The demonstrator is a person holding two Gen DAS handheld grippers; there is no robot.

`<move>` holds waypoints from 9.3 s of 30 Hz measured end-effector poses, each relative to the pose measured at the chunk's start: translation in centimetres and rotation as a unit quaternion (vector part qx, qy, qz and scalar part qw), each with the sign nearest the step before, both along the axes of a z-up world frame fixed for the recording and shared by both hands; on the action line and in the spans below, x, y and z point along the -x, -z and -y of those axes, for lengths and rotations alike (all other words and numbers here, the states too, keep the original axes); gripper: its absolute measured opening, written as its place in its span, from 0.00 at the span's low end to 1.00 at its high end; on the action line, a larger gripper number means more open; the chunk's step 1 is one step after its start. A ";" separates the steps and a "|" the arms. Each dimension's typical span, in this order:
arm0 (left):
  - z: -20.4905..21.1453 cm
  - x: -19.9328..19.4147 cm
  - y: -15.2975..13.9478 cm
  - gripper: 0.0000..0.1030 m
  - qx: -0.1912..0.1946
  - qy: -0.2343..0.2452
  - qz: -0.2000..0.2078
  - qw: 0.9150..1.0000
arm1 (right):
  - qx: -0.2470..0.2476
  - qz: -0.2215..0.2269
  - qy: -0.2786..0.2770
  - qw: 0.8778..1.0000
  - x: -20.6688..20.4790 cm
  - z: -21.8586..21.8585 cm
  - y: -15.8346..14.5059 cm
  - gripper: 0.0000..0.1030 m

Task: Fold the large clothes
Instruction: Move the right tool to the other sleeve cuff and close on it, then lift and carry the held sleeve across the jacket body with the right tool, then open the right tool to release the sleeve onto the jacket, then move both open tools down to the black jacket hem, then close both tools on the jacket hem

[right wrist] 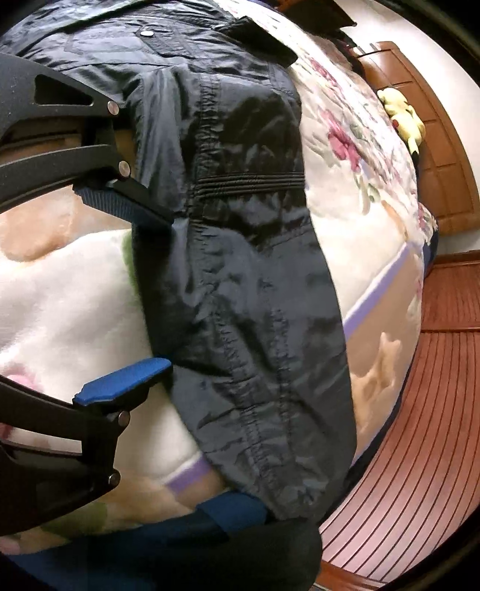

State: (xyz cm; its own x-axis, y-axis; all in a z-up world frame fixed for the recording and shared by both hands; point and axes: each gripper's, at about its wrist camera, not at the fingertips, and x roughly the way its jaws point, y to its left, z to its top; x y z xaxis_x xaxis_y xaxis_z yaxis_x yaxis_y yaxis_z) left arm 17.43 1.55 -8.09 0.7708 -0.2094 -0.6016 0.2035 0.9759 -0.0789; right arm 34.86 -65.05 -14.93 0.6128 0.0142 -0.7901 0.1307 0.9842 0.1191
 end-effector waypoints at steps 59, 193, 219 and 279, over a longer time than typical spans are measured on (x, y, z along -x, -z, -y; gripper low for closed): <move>0.1 0.4 0.0 0.87 -0.013 -0.002 0.001 1.000 | 0.056 0.160 -0.298 0.939 13.2 -18.8 -11.1 0.57; -8.6 9.5 -1.4 0.87 0.009 -0.070 0.037 0.997 | 0.003 0.046 -0.447 0.893 23.1 -42.0 -1.1 0.34; -8.5 13.7 -1.3 0.87 -0.016 -0.064 0.014 0.998 | 0.048 0.115 -0.284 0.951 29.4 -18.4 -2.8 0.49; -10.4 17.5 2.9 0.21 0.015 -0.070 -0.064 0.995 | -0.002 0.070 -0.312 0.947 31.4 -15.2 1.2 0.33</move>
State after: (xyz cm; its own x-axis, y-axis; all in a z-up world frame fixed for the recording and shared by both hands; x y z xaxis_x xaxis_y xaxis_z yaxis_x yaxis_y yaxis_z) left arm -0.03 11.99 -10.97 0.7112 -0.1237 -0.6920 0.0513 0.9909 -0.1244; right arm 3.46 -49.83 -16.12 0.5833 0.4109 -0.7007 -0.4942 0.8641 0.0954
